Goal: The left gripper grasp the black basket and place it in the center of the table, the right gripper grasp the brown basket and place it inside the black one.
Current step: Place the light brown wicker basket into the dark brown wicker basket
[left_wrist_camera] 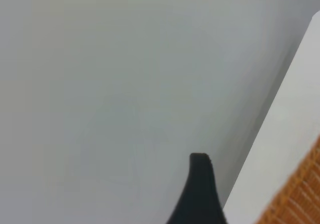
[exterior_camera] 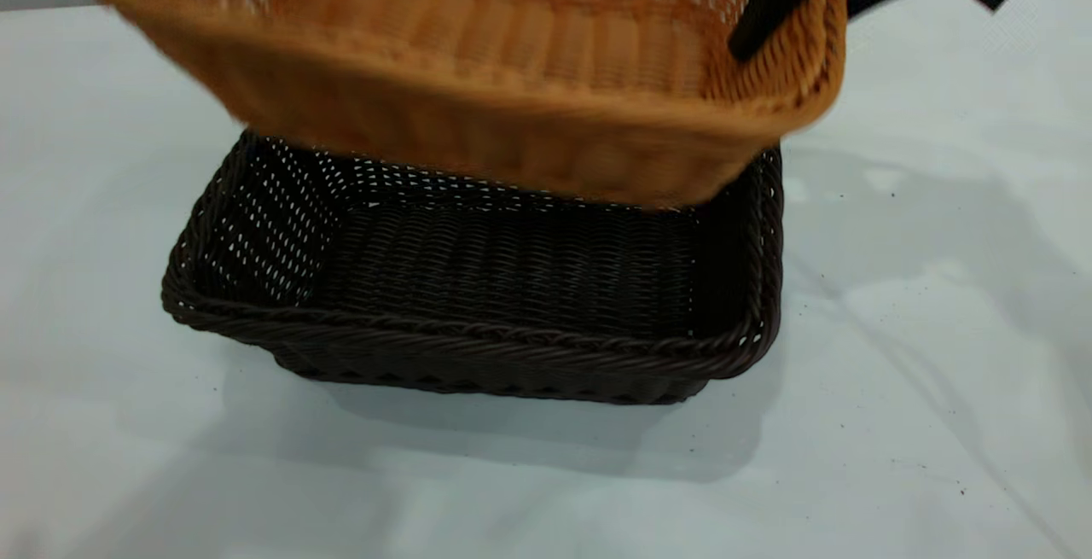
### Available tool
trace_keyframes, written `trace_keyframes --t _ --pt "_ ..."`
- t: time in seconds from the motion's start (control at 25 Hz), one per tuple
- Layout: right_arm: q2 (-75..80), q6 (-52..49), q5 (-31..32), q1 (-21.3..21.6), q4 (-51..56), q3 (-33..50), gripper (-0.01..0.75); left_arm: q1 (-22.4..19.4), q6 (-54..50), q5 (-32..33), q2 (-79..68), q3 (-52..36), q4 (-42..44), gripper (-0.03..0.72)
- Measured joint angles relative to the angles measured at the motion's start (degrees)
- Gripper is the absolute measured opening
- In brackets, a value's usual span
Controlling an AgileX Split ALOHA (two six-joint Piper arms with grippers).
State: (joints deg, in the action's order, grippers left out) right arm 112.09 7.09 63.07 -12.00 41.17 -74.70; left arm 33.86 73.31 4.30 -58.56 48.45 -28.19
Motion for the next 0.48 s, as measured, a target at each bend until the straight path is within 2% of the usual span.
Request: trace_keyframes --t 0.48 --pt "2.22 -0.09 0.05 -2.93 -3.00 -0.05 0.103 0.00 0.00 -1.13 0.00 0.00 0.00 0.491"
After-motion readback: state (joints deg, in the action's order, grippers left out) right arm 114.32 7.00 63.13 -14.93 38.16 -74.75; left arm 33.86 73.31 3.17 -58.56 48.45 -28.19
